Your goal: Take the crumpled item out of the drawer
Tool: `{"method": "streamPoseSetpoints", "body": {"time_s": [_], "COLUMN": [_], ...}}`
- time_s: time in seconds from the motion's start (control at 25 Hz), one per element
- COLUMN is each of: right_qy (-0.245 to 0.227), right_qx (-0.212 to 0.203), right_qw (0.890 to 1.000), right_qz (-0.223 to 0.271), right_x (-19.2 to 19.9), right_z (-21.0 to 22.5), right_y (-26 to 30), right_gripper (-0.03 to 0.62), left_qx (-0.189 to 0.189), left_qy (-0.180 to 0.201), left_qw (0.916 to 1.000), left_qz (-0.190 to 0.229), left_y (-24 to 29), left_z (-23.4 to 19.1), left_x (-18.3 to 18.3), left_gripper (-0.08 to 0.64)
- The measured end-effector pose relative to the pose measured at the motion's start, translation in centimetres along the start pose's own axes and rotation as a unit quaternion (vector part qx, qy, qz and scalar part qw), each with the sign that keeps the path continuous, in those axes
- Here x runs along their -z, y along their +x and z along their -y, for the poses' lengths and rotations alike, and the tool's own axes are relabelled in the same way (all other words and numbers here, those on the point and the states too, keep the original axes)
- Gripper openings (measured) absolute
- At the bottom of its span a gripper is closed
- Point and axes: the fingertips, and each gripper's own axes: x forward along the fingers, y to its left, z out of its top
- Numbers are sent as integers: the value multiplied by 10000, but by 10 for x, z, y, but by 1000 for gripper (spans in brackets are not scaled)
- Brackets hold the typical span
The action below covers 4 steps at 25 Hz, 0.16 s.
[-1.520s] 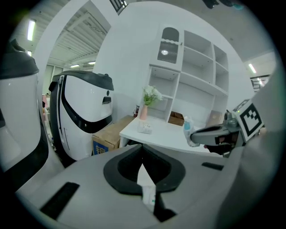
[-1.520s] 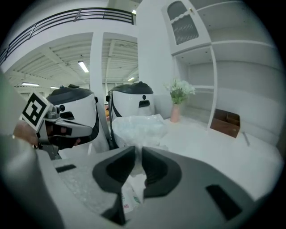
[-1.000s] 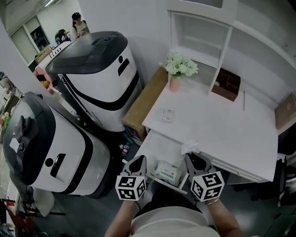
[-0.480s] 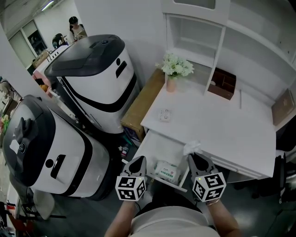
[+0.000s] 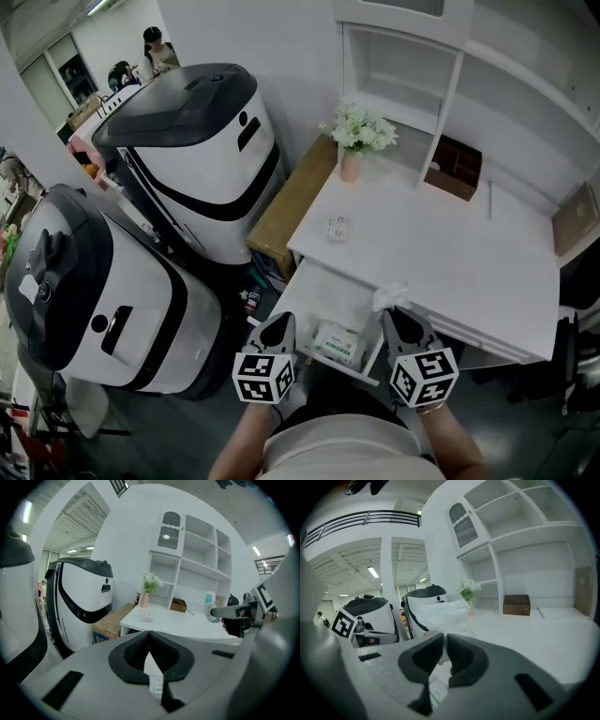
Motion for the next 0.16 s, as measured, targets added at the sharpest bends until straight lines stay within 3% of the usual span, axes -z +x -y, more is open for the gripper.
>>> {"method": "streamPoseSetpoints", "body": {"time_s": [0.16], "right_qy": [-64], "right_qx": [4], "right_qw": [10000], "right_qz": [-8], "right_x": [0], "right_z": [-2], "right_y": [2], "right_gripper": [34], "left_qx": [-11], "left_qy": [8], "left_qw": [10000], "left_qz": [-5], "left_y": [0], "left_z": [-3], "left_x": [0], "left_gripper": [-9]}}
